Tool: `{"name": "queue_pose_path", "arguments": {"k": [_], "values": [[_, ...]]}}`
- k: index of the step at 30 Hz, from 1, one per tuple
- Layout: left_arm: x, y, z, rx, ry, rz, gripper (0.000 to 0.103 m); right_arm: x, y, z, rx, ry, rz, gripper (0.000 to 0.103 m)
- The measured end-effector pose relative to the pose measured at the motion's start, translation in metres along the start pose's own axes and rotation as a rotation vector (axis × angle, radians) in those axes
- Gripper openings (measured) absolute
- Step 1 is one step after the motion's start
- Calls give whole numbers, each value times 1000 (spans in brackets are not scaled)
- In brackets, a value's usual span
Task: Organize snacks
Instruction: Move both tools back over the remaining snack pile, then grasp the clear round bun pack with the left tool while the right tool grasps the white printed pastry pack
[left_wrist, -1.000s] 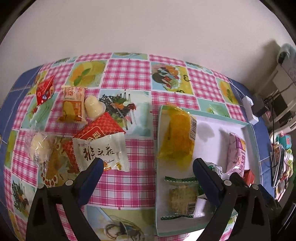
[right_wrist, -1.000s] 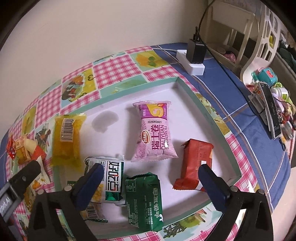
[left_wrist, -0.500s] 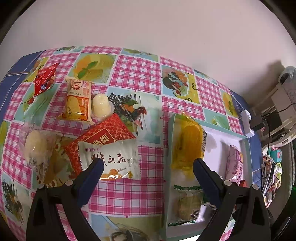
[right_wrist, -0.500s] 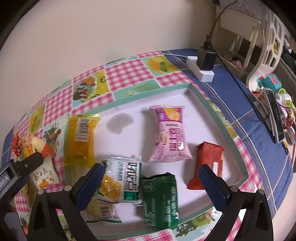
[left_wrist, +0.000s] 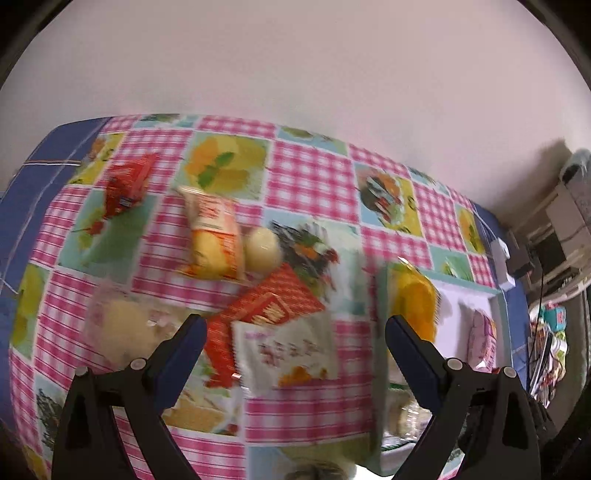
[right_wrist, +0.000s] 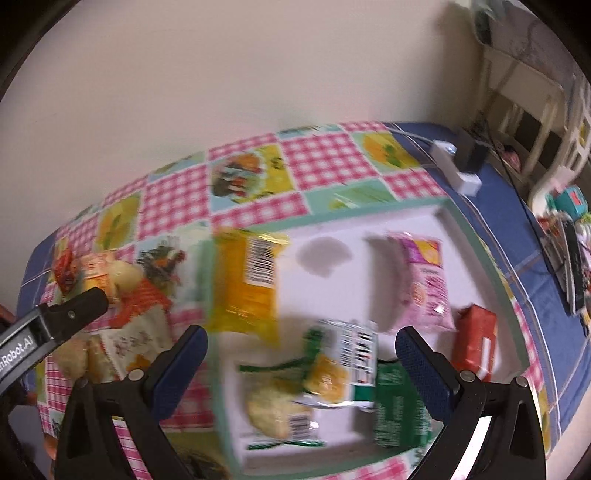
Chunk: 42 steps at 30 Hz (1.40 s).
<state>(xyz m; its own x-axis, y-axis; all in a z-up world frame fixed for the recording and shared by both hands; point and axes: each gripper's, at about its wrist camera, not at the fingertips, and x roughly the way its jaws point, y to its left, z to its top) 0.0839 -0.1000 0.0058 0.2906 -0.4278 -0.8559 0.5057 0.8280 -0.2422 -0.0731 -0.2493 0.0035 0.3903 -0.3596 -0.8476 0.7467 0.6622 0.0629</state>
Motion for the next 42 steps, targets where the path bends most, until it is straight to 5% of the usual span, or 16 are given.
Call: {"name": "queue_pose_path", "arguments": {"k": [10, 20, 36, 42], "values": [[-1, 68, 12, -122, 2, 22, 97, 2, 68, 7, -106, -22, 101, 102], [11, 126, 9, -202, 46, 59, 97, 34, 135, -11, -218, 68, 202, 99], [49, 115, -6, -172, 171, 77, 96, 81, 138, -32, -226, 209, 188, 97], [53, 114, -8, -174, 174, 78, 91, 87, 135, -36, -219, 223, 183, 85]]}}
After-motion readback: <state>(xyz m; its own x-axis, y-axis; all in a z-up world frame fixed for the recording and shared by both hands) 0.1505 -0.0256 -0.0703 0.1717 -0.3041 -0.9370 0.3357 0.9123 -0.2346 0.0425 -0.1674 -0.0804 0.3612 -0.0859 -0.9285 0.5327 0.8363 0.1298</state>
